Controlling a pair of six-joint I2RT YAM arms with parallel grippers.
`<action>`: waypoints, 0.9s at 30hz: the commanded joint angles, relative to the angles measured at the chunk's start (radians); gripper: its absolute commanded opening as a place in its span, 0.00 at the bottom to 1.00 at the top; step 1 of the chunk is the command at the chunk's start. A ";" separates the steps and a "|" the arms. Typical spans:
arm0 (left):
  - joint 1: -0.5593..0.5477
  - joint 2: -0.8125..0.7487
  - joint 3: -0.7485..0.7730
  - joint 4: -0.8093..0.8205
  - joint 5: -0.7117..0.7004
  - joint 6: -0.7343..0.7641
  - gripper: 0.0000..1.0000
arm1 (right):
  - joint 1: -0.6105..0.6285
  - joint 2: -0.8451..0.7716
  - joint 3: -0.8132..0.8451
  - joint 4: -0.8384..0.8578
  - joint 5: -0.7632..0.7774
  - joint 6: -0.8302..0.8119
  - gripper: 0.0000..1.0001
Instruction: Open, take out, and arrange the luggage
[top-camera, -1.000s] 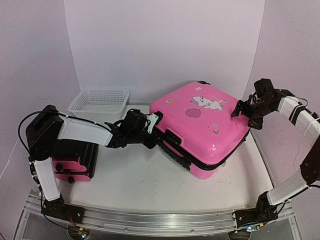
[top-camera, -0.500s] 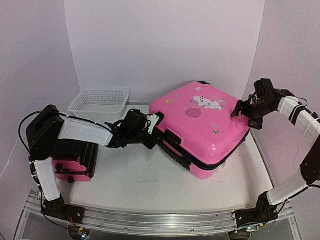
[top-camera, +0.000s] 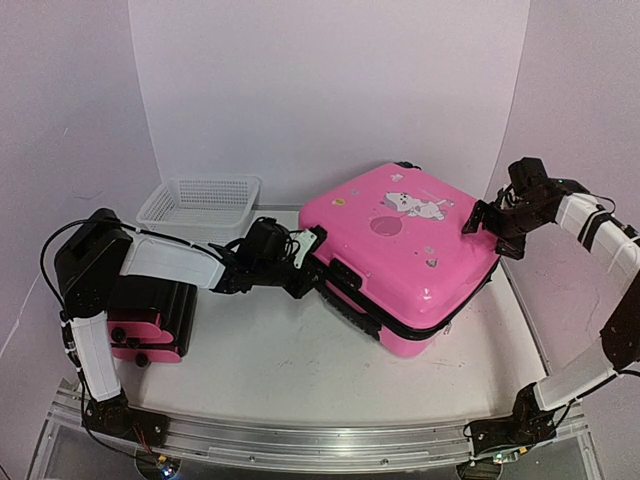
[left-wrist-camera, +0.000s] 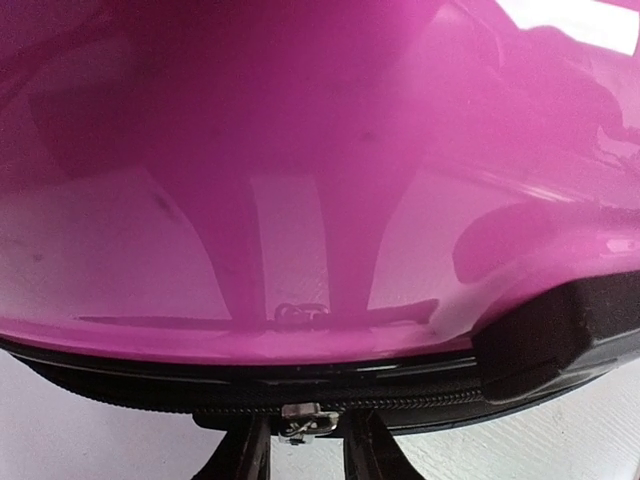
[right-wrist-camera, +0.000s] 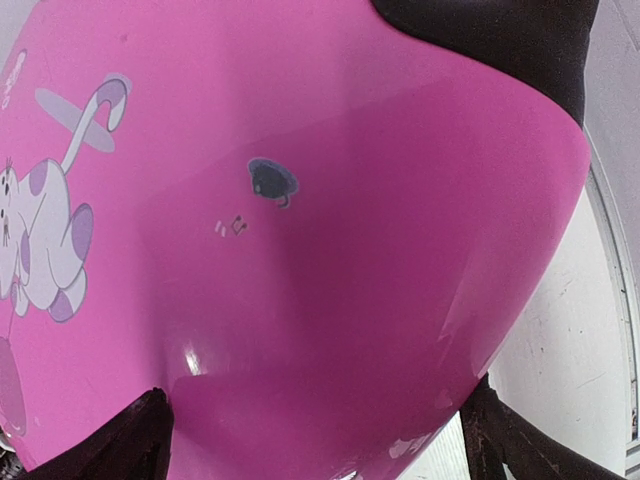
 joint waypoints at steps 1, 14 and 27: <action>0.008 0.048 0.034 0.045 -0.040 -0.001 0.22 | 0.031 0.049 -0.058 -0.063 -0.120 -0.054 0.98; 0.073 0.020 0.080 -0.066 -0.404 -0.118 0.00 | 0.027 0.047 -0.058 -0.065 -0.040 -0.046 0.98; 0.059 -0.030 0.062 -0.135 -0.146 -0.195 0.00 | 0.200 -0.064 0.139 -0.363 0.250 -0.048 0.98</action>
